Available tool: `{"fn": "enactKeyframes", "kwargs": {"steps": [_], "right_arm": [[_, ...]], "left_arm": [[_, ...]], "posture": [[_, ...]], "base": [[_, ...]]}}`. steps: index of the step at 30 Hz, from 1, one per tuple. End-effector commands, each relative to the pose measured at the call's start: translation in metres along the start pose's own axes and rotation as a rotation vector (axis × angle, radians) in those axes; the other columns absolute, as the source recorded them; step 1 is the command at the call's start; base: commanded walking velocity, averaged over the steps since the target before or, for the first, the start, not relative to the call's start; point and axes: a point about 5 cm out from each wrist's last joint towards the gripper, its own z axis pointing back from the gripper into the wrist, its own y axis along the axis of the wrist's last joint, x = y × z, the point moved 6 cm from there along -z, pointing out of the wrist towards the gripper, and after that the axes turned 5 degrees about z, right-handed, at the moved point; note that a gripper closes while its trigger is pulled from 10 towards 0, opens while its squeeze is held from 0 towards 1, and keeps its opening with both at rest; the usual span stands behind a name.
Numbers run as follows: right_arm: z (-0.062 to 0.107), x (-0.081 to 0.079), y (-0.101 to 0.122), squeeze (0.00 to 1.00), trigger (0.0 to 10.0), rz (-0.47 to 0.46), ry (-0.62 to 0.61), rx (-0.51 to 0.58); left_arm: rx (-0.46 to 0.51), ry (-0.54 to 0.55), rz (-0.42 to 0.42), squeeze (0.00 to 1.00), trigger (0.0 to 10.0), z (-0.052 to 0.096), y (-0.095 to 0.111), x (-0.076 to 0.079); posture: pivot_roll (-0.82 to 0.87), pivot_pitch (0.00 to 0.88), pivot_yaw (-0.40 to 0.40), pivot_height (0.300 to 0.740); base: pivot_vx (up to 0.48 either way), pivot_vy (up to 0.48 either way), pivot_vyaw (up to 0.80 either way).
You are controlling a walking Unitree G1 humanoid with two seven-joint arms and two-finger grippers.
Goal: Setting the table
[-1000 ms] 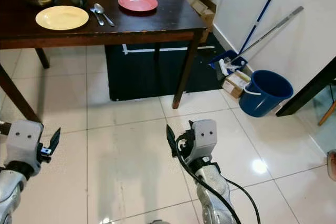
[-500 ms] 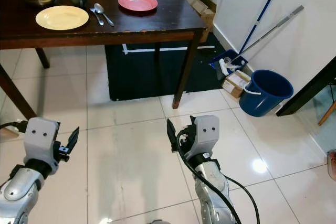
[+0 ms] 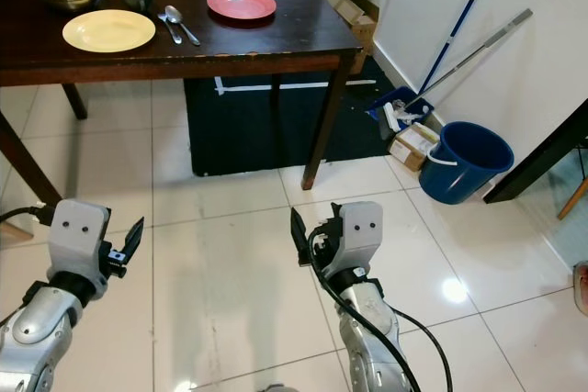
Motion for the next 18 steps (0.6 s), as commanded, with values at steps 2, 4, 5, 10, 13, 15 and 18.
{"fn": "enactKeyframes", "kwargs": {"steps": [2,4,5,10,13,15,18], "right_arm": [[0.0012,0.0006,-0.0018,0.0,10.0,0.008,0.001,-0.015],[0.0004,0.0,-0.002,0.0,10.0,0.012,0.004,-0.015],[0.0002,-0.0002,-0.002,0.0,10.0,0.013,0.005,-0.015],[-0.0007,-0.0018,-0.0017,0.0,10.0,0.017,0.012,-0.014],[-0.001,-0.0021,-0.0017,0.0,10.0,0.02,0.013,-0.014],[-0.0013,-0.0024,-0.0017,0.0,10.0,0.025,0.016,-0.015],[-0.0018,-0.0032,-0.0016,0.0,10.0,0.041,0.021,-0.016]], "left_arm": [[-0.012,0.004,-0.004,0.0,10.0,0.0006,-0.0018,0.0017],[-0.013,0.006,-0.003,0.0,10.0,0.0001,-0.0018,0.0014],[-0.013,0.007,-0.003,0.0,10.0,-0.0001,-0.0018,0.0013],[-0.009,0.03,-0.013,0.0,10.0,-0.0024,-0.002,-0.0016],[-0.009,0.032,-0.011,0.0,10.0,-0.0028,-0.0021,-0.0022],[-0.008,0.034,-0.012,0.0,10.0,-0.003,-0.0017,-0.0027],[-0.006,0.035,-0.01,0.0,10.0,-0.0033,-0.0013,-0.0027]], "posture": [[-0.08,0.039,-0.009,0.74],[-0.08,0.034,-0.009,0.74],[-0.08,0.034,-0.009,0.74],[-0.08,0.031,-0.009,0.74],[-0.08,0.026,-0.009,0.74],[-0.08,0.026,-0.009,0.74],[-0.08,0.026,-0.009,0.74]], "base": [[0.0,0.0,0.0],[0.0,0.0,0.0],[0.0,0.0,0.0],[0.258,0.0,0.0],[0.437,0.0,0.0],[0.454,0.0,0.0],[0.48,0.0,0.0]]}}
